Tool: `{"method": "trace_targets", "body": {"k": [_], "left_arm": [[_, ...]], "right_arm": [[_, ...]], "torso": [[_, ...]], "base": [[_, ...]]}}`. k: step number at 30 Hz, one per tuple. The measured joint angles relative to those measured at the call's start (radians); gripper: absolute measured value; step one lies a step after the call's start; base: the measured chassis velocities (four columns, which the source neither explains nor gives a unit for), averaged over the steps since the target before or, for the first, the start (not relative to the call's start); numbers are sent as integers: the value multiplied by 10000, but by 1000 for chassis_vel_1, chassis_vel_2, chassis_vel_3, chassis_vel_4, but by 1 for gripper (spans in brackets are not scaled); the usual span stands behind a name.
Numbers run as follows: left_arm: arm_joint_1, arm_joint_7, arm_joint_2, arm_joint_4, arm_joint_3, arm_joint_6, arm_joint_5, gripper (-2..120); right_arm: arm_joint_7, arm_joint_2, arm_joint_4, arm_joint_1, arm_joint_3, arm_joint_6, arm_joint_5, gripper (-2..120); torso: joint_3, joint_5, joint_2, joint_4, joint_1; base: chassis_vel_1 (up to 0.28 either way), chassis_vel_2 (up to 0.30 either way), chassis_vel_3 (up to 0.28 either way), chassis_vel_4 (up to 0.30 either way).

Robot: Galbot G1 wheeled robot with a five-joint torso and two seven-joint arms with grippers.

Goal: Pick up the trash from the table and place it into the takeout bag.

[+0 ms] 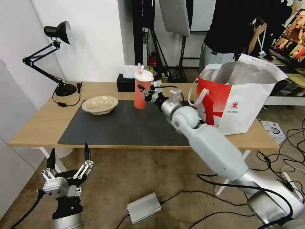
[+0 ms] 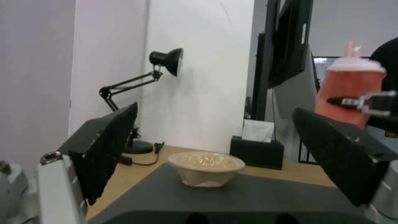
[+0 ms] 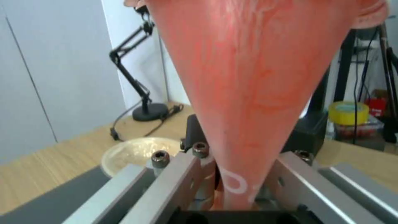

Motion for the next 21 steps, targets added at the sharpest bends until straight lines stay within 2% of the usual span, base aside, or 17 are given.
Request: {"method": "trace_targets", "body": {"k": [7, 21], "left_arm": [[-90, 1, 6, 51, 145, -2, 94, 100], [-282, -2, 48, 239, 325, -24, 131, 100]], "right_arm": [[136, -903, 778, 468, 321, -275, 1028, 3], [302, -2354, 1673, 1126, 688, -500, 1940, 3]], "torso": [[0, 0, 0, 0, 1], [0, 0, 0, 0, 0]], "base": [[0, 0, 0, 0], [0, 0, 0, 0]]}}
